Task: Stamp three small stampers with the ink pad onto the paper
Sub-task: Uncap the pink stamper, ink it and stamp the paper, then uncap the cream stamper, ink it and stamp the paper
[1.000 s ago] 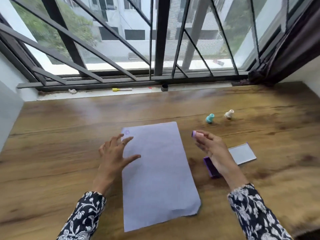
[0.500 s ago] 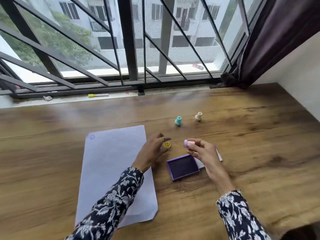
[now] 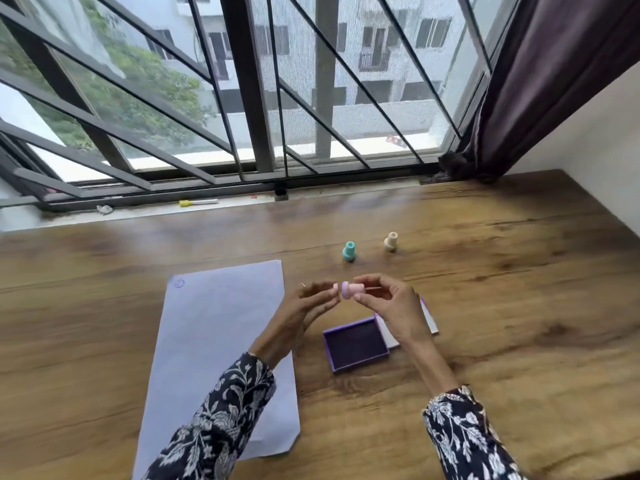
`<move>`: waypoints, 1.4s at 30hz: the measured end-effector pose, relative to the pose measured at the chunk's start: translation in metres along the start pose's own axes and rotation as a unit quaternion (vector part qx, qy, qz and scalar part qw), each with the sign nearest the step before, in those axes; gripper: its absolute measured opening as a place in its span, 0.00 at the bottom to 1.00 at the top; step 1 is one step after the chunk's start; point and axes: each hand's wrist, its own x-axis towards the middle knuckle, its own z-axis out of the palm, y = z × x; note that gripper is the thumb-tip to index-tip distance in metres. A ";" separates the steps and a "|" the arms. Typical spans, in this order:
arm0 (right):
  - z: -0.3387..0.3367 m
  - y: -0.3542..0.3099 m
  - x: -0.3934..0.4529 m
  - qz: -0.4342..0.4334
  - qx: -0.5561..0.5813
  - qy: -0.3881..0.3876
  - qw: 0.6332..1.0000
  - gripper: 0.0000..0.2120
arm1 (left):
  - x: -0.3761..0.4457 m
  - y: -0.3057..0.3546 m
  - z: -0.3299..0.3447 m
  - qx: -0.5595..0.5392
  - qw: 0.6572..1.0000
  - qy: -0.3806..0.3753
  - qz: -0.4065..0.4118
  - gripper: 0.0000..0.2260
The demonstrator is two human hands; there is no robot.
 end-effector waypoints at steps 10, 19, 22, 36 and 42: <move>-0.006 -0.010 0.009 -0.056 -0.055 -0.032 0.996 0.11 | 0.001 0.010 0.004 0.001 1.000 -0.017 0.008 0.07; -0.007 0.013 0.021 0.051 0.112 -0.013 0.992 0.19 | 0.025 -0.010 0.021 -0.102 0.994 0.003 0.026 0.13; -0.022 0.027 0.026 0.042 0.107 0.000 0.993 0.13 | 0.042 -0.018 0.033 -0.059 0.997 -0.018 0.040 0.10; -0.130 0.056 0.111 -0.040 -0.247 0.190 0.949 0.15 | 0.147 -0.038 0.145 0.425 0.884 0.066 0.183 0.08; -0.131 0.061 0.122 -0.040 -0.298 0.219 0.928 0.14 | 0.163 -0.048 0.151 0.495 0.849 0.073 0.170 0.09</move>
